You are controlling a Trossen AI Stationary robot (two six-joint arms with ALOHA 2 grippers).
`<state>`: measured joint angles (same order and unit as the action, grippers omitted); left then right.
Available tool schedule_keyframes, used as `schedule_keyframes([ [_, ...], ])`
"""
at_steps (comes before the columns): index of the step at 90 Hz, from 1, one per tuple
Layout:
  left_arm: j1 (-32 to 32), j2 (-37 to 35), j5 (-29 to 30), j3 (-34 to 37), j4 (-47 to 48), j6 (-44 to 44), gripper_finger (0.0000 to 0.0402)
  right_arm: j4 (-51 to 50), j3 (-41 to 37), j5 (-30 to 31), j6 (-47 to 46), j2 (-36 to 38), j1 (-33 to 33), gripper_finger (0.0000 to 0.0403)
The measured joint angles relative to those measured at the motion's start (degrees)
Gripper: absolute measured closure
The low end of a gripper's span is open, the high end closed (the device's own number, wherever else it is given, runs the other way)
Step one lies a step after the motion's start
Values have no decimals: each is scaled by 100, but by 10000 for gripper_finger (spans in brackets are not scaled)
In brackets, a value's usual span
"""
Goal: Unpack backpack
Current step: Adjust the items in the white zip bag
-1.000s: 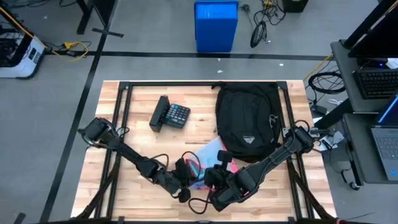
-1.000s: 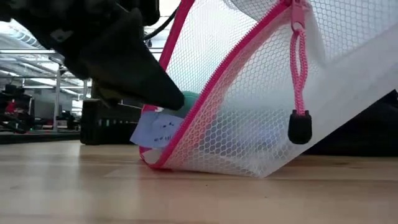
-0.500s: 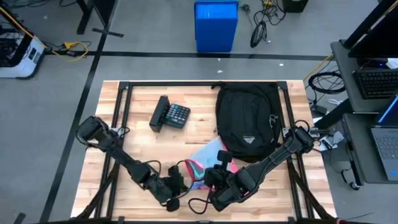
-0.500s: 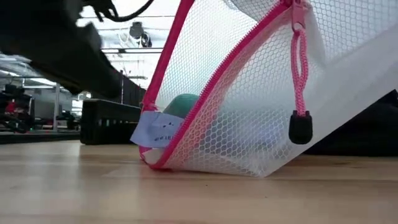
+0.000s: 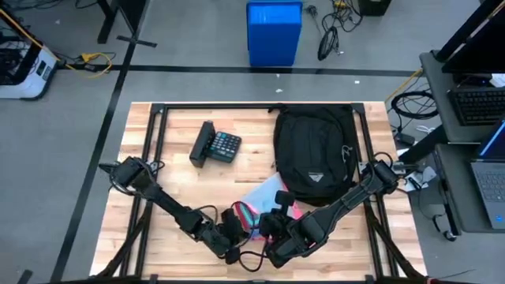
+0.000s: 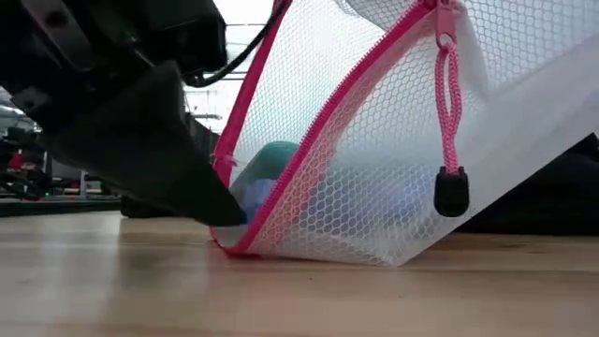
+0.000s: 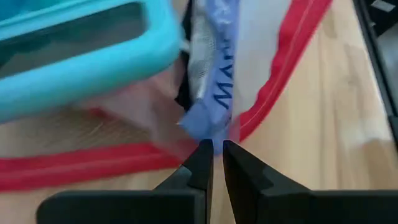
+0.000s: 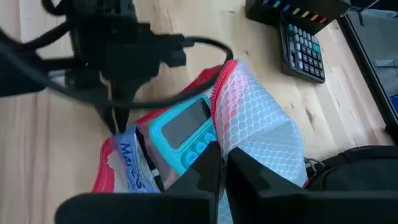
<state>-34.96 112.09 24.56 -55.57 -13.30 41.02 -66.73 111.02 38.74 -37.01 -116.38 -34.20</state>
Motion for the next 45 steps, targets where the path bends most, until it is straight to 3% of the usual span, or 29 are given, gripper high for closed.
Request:
schedule_keyframes([
  [24,377,131,248,-447,26,-563,378,51,0,-1,23,0,0,403],
  [45,488,131,73,-516,51,-697,378,51,0,-2,28,-2,0,403],
])
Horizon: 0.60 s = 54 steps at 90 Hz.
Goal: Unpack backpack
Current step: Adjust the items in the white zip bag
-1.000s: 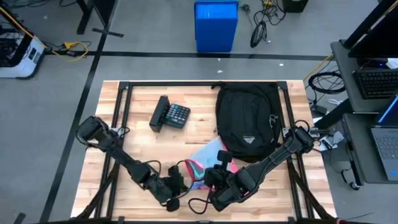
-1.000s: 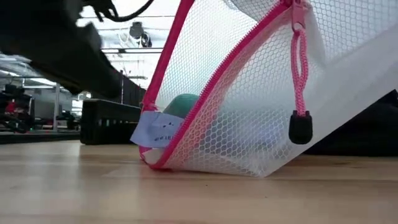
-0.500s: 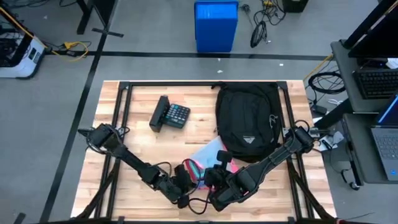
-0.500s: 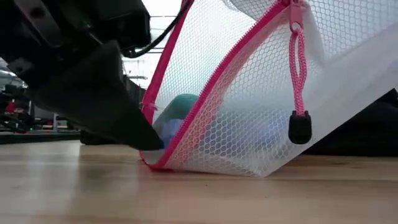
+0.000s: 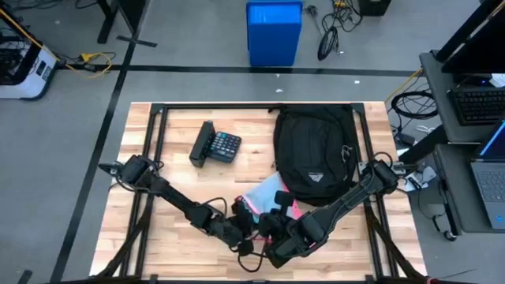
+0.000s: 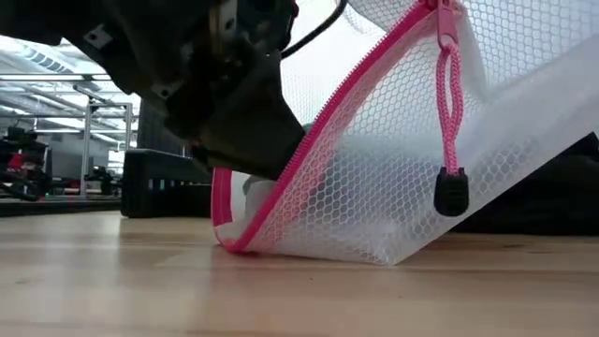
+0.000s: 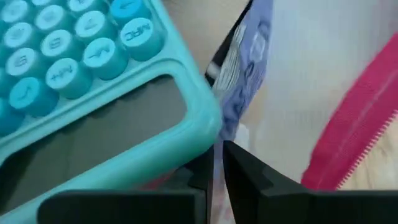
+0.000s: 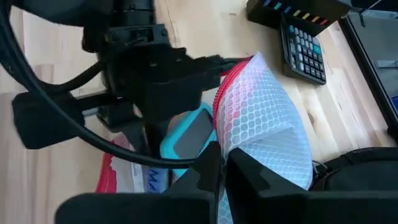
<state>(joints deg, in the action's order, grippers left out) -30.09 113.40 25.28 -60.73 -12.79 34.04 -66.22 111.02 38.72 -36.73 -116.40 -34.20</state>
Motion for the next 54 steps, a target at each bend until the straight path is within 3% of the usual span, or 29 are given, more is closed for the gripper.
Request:
schedule_keyframes([
  [19,-230,-122,-386,-17,135,17,378,2,0,-4,0,0,-4,403],
  [54,-571,-365,-415,-13,2076,767,378,7,0,-3,-2,0,-2,403],
])
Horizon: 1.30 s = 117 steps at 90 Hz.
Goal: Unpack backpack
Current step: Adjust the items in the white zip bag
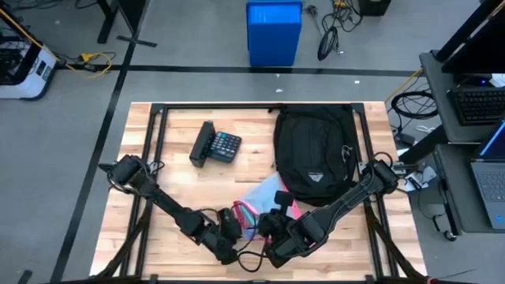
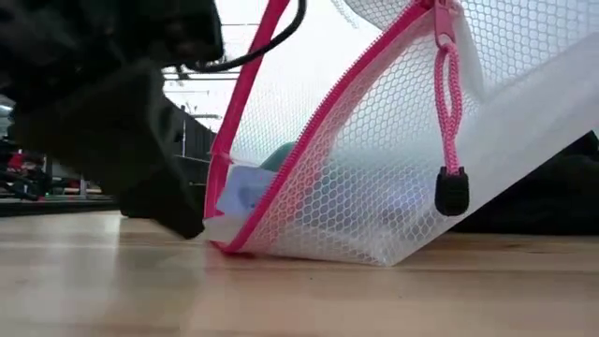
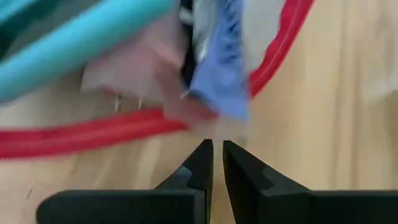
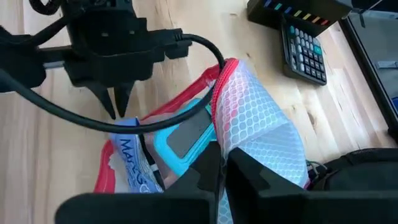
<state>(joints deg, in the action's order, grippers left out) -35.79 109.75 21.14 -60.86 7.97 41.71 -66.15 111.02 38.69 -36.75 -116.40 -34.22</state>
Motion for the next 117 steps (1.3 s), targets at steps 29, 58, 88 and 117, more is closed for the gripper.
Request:
schedule_keyframes([
  [29,165,20,336,4,-623,-240,378,15,0,-1,-1,0,2,403],
  [58,476,168,225,4,-1041,-321,378,205,0,2,196,0,2,403],
  [88,487,-208,158,11,-576,-319,378,210,0,3,208,0,2,403],
  [117,271,-483,132,11,482,363,378,170,0,3,190,0,2,403],
])
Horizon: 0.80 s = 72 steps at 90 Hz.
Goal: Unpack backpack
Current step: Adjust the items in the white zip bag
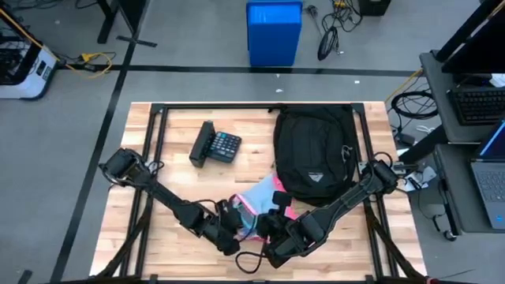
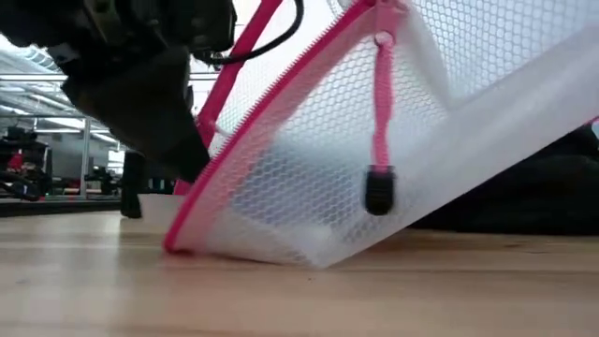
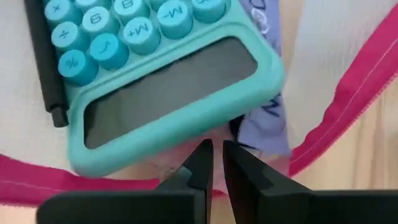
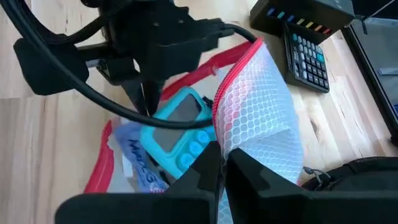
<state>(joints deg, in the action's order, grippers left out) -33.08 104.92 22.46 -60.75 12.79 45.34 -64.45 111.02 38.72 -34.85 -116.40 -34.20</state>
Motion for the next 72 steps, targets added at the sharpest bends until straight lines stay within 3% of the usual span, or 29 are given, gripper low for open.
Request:
schedule_keyframes([
  [15,-81,2,48,0,-260,83,378,1,0,-4,0,0,-1,403],
  [44,167,382,41,0,-2008,-573,378,60,0,-10,0,0,-2,403],
  [72,258,299,-293,0,-1913,-723,378,81,0,-7,13,0,-2,403],
])
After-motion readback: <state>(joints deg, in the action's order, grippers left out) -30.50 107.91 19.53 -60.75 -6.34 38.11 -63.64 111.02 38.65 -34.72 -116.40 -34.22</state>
